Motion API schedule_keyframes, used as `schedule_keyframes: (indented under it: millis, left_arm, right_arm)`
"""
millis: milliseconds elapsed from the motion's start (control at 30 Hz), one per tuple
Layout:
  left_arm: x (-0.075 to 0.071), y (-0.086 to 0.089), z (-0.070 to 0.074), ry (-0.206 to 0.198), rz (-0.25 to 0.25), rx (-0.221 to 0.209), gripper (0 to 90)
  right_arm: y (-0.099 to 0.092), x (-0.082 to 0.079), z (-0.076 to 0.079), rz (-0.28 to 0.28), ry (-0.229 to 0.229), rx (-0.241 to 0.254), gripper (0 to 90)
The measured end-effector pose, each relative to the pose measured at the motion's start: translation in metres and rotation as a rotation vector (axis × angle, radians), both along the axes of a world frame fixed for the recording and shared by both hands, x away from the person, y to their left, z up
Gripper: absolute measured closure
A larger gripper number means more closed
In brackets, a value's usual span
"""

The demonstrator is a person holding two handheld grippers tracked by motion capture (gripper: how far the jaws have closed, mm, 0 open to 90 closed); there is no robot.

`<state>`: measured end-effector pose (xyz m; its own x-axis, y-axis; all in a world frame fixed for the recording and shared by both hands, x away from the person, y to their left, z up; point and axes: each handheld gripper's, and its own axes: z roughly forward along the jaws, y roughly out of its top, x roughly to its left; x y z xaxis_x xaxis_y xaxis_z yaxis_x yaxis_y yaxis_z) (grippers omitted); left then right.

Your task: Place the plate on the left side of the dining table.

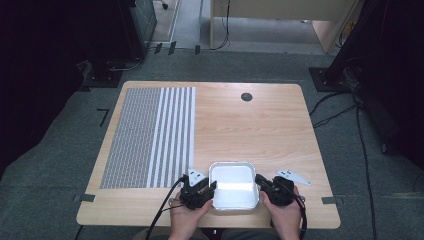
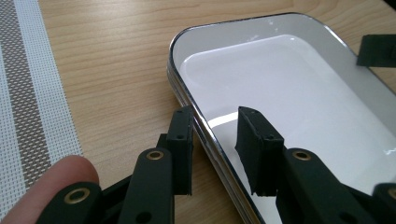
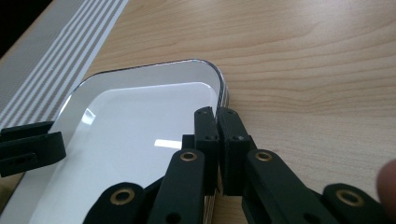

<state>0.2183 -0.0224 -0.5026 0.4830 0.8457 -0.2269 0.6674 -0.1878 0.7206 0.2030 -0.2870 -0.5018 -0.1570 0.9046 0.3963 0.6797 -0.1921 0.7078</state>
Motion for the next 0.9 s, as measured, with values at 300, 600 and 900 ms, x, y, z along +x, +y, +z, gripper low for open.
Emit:
schedule_keyframes:
  millis: [300, 600, 900]
  left_arm:
    - [-0.0004, -0.0031, -0.0002, -0.021, 0.008, 0.034, 67.9]
    - [-0.0010, -0.0034, 0.0002, -0.024, -0.005, 0.024, 60.3]
    - [-0.0020, -0.0029, 0.0005, -0.034, -0.007, 0.043, 66.6]
  right_arm:
    - [0.0090, -0.0044, 0.0014, -0.040, -0.023, -0.055, 89.8]
    - [0.0014, -0.0071, 0.0094, -0.066, -0.047, -0.021, 90.0]
    - [0.0023, -0.0049, 0.0028, -0.067, -0.014, -0.013, 90.0]
